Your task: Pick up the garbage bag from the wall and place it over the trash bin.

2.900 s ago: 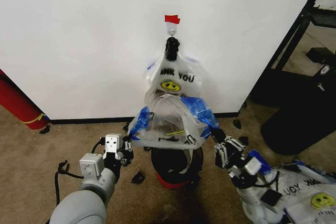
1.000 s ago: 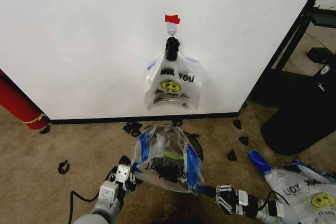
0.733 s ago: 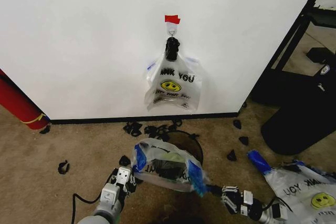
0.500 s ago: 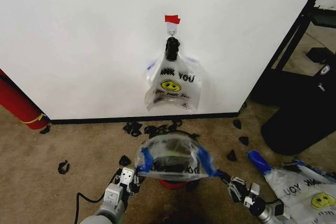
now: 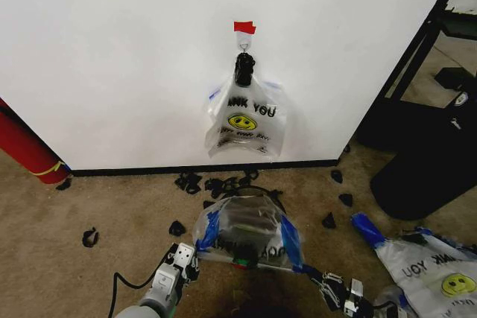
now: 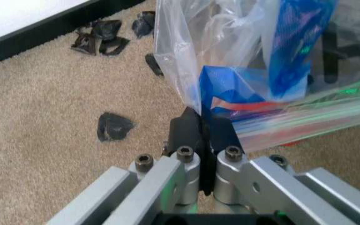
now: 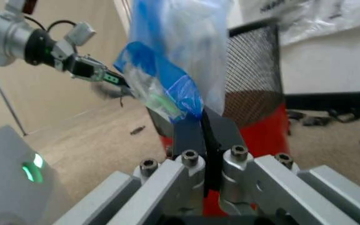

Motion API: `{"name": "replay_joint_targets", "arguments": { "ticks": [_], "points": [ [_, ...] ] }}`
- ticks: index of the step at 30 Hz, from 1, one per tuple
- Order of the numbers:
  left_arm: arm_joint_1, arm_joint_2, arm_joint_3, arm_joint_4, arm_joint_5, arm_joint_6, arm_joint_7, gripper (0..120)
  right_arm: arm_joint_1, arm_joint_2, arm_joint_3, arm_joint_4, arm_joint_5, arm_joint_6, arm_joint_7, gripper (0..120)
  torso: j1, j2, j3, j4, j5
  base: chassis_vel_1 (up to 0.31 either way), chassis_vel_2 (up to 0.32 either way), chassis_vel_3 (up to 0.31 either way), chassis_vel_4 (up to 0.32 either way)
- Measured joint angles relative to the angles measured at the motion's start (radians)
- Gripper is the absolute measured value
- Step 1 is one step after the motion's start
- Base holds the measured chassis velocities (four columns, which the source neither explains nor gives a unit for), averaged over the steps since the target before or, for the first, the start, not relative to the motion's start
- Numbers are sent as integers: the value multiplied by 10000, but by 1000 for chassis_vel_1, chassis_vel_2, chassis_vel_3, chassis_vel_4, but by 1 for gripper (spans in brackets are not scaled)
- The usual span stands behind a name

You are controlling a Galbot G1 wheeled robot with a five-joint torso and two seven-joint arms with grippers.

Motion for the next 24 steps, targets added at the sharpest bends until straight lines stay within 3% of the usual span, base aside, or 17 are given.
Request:
{"name": "replay_joint_targets", "arguments": {
  "ticks": [14, 17, 24],
  "points": [
    [-107, 274, -86, -25, -305, 41, 218, 0, -50, 132, -437, 622, 1276, -421, 1386, 0, 0, 0, 0, 0, -1, 0, 0, 0, 0],
    [-1, 402, -155, -227, -498, 252, 429, 13, -135, 105, -463, 820, 1468, -612, 1511, 0, 0, 0, 0, 0, -1, 0, 0, 0, 0],
    [78, 682, -782, -756, -732, 656, 1369, 32, -279, -73, -302, 1177, 1671, -988, 1428, 20, 0, 0, 0, -1, -2, 0, 0, 0, 0]
  ]
}}
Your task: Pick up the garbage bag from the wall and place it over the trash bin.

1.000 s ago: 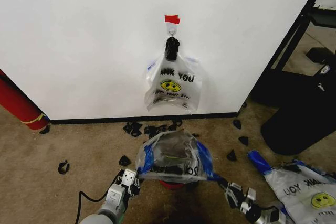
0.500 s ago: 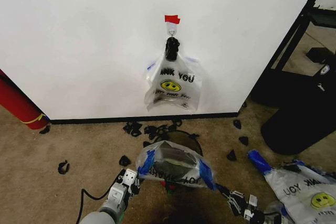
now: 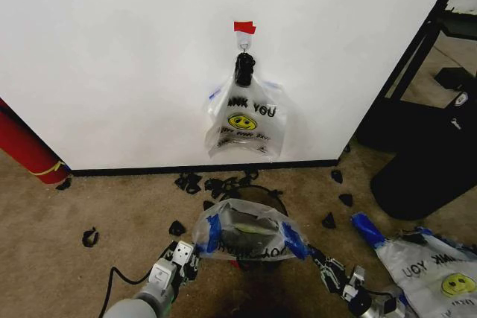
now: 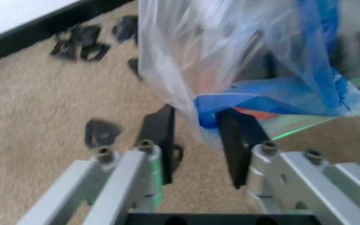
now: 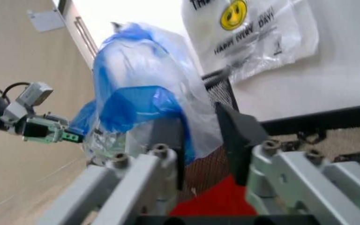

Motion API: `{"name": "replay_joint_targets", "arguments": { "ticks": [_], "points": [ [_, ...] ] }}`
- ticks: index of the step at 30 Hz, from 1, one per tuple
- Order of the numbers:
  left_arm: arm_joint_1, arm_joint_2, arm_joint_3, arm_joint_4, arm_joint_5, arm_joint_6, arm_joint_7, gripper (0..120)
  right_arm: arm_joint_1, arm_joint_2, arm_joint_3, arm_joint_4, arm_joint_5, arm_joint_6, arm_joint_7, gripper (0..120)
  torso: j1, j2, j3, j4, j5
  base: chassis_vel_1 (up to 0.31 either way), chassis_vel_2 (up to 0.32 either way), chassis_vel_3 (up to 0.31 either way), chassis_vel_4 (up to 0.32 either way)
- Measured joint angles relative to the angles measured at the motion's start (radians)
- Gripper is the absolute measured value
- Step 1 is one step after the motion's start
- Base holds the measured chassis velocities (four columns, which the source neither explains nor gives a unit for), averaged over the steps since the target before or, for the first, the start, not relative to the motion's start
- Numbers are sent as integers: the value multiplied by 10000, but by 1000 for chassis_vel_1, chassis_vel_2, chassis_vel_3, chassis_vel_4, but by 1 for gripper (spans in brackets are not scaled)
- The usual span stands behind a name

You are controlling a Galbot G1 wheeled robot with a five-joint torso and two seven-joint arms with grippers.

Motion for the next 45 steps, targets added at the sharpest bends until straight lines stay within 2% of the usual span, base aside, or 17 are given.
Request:
{"name": "replay_joint_targets", "arguments": {
  "ticks": [3, 6, 12, 14, 17, 20, 23, 27, 29, 31, 32, 33, 35, 36, 39, 40, 45],
  "points": [
    [-48, 320, -428, -682, -81, 834, 358, 50, -58, -169, 392, 179, 54, -201, -456, 35, 0, 0, 0, -1, 1, 0, 0, 0, 0],
    [-56, 370, -481, -793, -89, 996, 368, 52, -47, -205, 499, 176, 32, -227, -632, 39, 0, 1, 0, -1, 1, 0, 0, 0, 0],
    [-31, 558, -519, -1452, -217, 2236, -60, 82, 127, -364, 1564, -100, -844, -512, -2262, 68, 0, 0, 0, 0, 0, 0, 0, 0, 0],
    [-15, 557, -508, -1534, -324, 2358, -160, 86, 123, -369, 1651, -87, -954, -527, -2341, 73, 0, 0, 0, 0, 1, 0, 0, 0, 0],
    [-1, 424, -539, -1771, -633, 2388, -386, 98, 59, -373, 1791, 146, -966, -535, -2343, 86, 0, 0, 0, 1, 1, 0, 0, 0, 0],
    [-6, 314, -725, -2186, -782, 2193, -501, 100, -54, -393, 1889, 630, -721, -534, -2346, 97, 0, 0, 0, 0, 2, 0, 0, 0, 0],
    [-17, 312, -817, -2331, -854, 2134, -526, 100, -124, -415, 1969, 957, -565, -570, -2348, 99, 0, 1, 0, 1, 2, 0, 0, 0, 0],
    [-119, 338, -861, -2379, -1122, 1412, -492, 100, -279, -421, 2181, 1935, -65, -835, -2352, 100, 0, 0, 0, 1, 1, 0, 0, 0, 0],
    [-285, 356, -804, -2379, -1225, 250, -289, 100, -377, -364, 2223, 2696, 222, -761, -1878, 100, 0, 0, 0, 1, 0, 0, 0, 0, 0],
    [-790, 417, -765, -2272, -1242, -1796, 258, 100, -479, -209, 2058, 3925, 270, 197, 366, 100, -1, 1, -1, 0, -1, 0, 0, 0, 0],
    [-790, 417, -765, -2272, -1242, -1796, 258, 100, -479, -209, 2058, 3925, 270, 197, 366, 100, -1, 1, -1, 0, -1, 0, 0, 0, 0],
    [-1076, 476, -763, -1998, -1307, -2521, 502, 100, -456, -100, 1871, 4489, 45, 702, 1692, 100, 0, 1, 0, 1, 0, 0, 0, 0, 0],
    [-1696, 619, -629, -1390, -1606, -3150, 825, 100, -401, 30, 1699, 5116, -338, 1188, 3366, 100, 0, 1, 0, 7, 3, 0, 0, 0, 0],
    [-2592, 784, -325, -610, -1970, -3373, 1189, 100, -336, 147, 1611, 5581, -718, 1465, 4741, 100, 0, 0, 1, 7, -8, 0, 0, 0, 0],
    [-4490, 1054, 394, 800, -2427, -3185, 2143, 100, -128, 292, 1490, 6009, -1545, 1586, 6062, 100, 1, 0, 2, 1, 1, 0, 0, 0, 0],
    [-4490, 1054, 394, 800, -2427, -3185, 2143, 100, -128, 292, 1490, 6009, -1545, 1586, 6062, 100, 1, 0, 2, 1, 1, 0, 0, 0, 0],
    [-8083, 753, 3036, 2597, -2540, -2406, 3600, 100, -369, 518, 1680, 6519, -2456, 1658, 7017, 100, 2, 0, 2, -1, 1, 0, 0, 0, 0]
  ]
}}
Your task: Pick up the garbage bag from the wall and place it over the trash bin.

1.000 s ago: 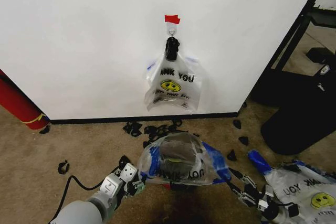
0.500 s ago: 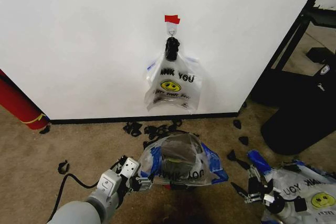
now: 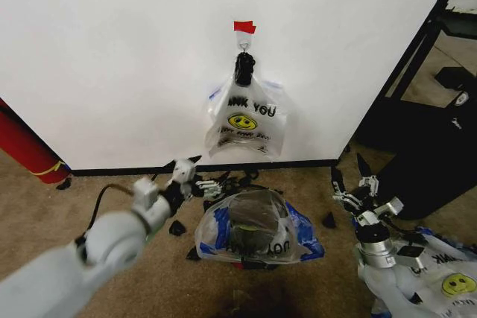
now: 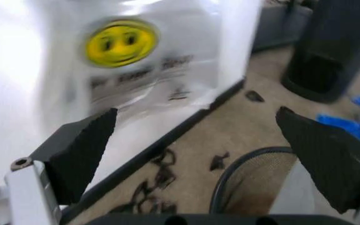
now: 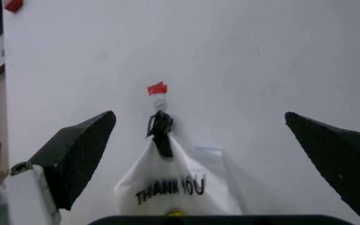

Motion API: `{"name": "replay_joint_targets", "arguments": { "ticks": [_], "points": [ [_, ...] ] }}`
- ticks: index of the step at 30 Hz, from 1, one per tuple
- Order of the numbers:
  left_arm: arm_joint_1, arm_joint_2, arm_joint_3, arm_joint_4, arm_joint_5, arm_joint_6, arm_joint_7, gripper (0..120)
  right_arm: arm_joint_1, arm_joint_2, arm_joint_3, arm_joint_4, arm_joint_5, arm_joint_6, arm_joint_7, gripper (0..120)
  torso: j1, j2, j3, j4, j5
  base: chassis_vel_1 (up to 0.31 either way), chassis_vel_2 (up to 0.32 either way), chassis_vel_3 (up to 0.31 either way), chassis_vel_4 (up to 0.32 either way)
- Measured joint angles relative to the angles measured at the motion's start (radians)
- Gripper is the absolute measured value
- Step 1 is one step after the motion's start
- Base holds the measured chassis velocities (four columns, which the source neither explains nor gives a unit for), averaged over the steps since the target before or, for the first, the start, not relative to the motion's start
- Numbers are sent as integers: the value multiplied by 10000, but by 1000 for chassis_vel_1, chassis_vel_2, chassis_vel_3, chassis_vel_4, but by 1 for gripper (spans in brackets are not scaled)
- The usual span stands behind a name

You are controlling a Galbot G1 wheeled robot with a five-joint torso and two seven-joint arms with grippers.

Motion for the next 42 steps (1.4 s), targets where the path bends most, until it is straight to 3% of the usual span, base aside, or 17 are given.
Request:
{"name": "replay_joint_targets", "arguments": {
  "ticks": [2, 4, 8, 11, 18, 27, 36, 42],
  "points": [
    [-1235, -501, 995, 604, 90, 867, 695, 100, -213, 149, 199, 230, -231, 77, 271, 100, 1, 0, 1, -3, -3, 0, 0, 0, 0],
    [-1429, -614, 1126, 738, 127, 1056, 862, 100, -246, 173, 227, 262, -268, 91, 309, 100, 1, 0, 0, -3, -2, 0, 0, 0, 0],
    [-2868, -1712, 1747, 2408, 1316, 2705, 3718, 100, -756, 492, 514, 740, -641, 191, 803, 100, -1, 0, -1, 0, -2, 0, 0, 0, 0],
    [-3431, -2133, 1974, 3226, 1928, 2899, 4503, 100, -984, 601, 605, 875, -721, 208, 885, 100, -1, 0, -1, 1, 0, 0, 0, 0, 0],
    [-4105, -2486, 2484, 3889, 2404, 3223, 4957, 100, -1156, 720, 687, 888, -803, 269, 887, 100, -1, 0, -1, 2, 0, 0, 0, 0, 0],
    [-4340, -2612, 2910, 3969, 2952, 4029, 5182, 100, -1202, 751, 678, 882, -915, 285, 882, 100, -2, 0, -2, 5, 0, 0, 0, 0, 0],
    [-4238, -2952, 3097, 3866, 3239, 4772, 4767, 99, -1397, 761, 665, 862, -996, 436, 867, 100, -2, 0, -2, 2, 0, 0, 0, 0, 0],
    [-4204, -3042, 3090, 3709, 3178, 4822, 4445, 81, -1528, 743, 711, 880, -998, 552, 858, 100, -3, 0, -2, 1, 1, 0, 0, 0, 0]
  ]
}}
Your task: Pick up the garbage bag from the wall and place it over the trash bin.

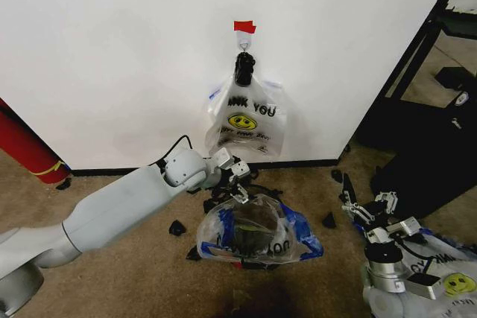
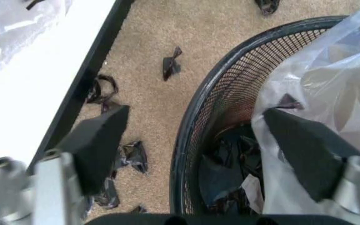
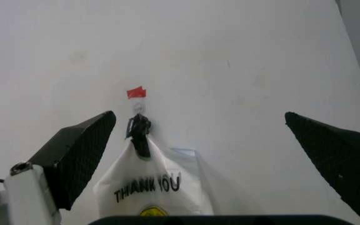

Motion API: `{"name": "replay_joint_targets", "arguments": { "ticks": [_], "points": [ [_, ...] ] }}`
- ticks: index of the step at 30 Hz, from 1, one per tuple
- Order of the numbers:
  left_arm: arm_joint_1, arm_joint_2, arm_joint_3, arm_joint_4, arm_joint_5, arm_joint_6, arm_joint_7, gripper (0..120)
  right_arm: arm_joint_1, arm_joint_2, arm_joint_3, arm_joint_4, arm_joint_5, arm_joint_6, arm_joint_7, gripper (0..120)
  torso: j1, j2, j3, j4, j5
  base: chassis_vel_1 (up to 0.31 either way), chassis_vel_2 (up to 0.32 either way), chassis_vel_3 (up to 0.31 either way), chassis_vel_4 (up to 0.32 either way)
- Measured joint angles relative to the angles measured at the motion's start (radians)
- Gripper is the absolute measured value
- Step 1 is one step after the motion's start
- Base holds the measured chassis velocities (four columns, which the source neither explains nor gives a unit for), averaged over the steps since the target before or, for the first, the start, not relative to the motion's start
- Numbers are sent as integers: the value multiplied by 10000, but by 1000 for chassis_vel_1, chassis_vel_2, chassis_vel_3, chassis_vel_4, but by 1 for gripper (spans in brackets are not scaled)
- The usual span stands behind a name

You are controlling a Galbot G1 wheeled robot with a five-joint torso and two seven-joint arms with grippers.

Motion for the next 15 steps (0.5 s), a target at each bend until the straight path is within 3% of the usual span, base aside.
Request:
{"name": "replay_joint_targets", "arguments": {
  "ticks": [4, 15],
  "points": [
    [77, 63, 20, -65, -5, -1, -62, 62, -61, -6, 6, 8, 1, 93, -13, 100, 0, 0, 0, 0, 0, 0, 0, 0, 0],
    [492, 377, -74, -448, -3, -23, -50, 27, 6, -10, -62, -108, -76, 157, -31, 100, 0, 0, 0, 1, -1, 0, 0, 0, 0]
  ]
}}
